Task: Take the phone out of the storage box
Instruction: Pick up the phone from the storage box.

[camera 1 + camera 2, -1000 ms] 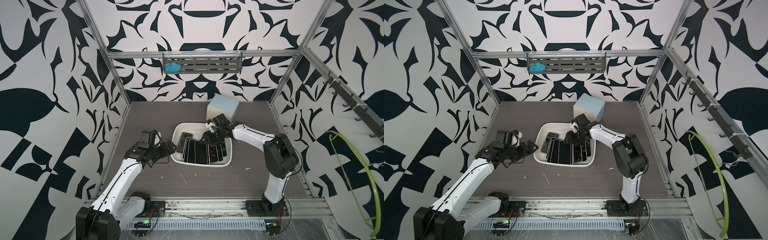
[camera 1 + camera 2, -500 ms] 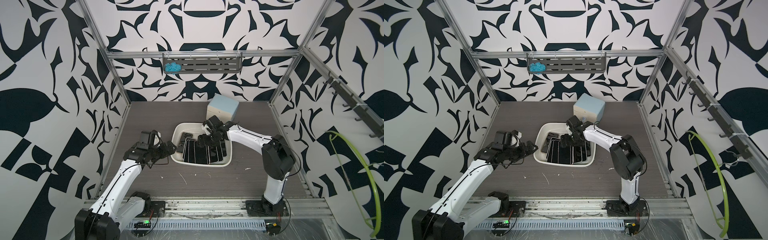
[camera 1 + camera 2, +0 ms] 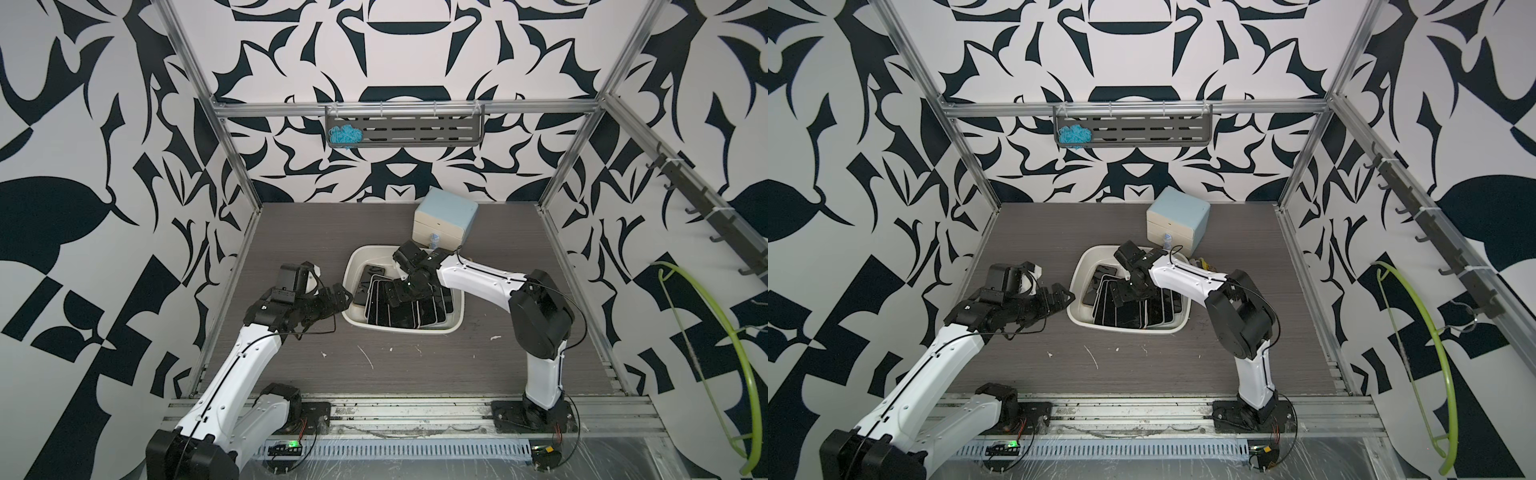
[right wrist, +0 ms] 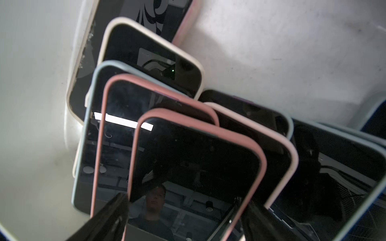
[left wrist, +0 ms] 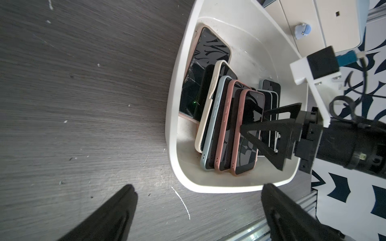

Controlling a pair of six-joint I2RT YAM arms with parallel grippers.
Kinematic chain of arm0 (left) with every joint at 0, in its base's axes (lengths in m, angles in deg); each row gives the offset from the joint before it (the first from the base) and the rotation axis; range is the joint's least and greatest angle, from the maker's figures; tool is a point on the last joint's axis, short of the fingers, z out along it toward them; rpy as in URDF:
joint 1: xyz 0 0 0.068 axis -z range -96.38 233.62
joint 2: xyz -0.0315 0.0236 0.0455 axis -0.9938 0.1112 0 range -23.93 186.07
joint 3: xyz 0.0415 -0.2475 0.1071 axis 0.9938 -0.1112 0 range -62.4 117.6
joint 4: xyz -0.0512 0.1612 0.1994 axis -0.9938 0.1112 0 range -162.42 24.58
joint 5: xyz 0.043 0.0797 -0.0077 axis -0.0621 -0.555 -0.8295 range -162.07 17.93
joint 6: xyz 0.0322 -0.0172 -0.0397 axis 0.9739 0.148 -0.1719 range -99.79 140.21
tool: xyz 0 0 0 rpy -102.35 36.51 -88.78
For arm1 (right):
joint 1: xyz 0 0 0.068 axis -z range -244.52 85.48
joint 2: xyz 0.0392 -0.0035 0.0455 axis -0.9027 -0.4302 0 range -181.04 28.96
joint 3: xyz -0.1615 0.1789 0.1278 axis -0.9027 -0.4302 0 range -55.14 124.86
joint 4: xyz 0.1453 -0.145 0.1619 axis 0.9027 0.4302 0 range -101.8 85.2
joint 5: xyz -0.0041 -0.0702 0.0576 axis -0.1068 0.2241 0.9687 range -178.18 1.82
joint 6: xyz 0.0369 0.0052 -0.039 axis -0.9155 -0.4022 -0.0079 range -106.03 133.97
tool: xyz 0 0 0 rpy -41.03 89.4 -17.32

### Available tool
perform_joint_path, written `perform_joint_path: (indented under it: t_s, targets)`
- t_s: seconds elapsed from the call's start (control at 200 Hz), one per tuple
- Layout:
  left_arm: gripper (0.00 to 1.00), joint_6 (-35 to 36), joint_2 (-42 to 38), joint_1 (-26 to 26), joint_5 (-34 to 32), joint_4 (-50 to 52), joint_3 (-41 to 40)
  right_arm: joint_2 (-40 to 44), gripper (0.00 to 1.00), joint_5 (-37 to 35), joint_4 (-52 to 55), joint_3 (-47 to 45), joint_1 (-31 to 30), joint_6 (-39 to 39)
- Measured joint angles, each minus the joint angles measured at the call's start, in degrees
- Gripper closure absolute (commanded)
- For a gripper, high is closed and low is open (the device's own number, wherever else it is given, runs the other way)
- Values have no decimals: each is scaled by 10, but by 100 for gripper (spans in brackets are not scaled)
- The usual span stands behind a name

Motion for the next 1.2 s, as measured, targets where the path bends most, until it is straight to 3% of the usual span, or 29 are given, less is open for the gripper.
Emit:
perform_joint_path:
  t_s: [0.065,0.33,0.47,0.615,0.81,1.205]
  targets:
    - [0,0,2,0,0,1,-6,-7,1,-10,12,13,-7,0]
    - [0,0,3,0,-2,2,-9,-38,1,-60,45,55,-35,2]
    - [0,-1,3,0,-2,2,-9,-43,11,-58,59,62,-37,-1]
    - [0,-3,2,0,-2,2,-9,-46,31,-60,63,69,-37,-8]
    - [0,-9,-8,0,-5,2,-10,-46,36,-86,73,75,-40,-11]
    - [0,-38,-47,1,-6,-35,-47,-13,37,-133,96,77,-30,-17]
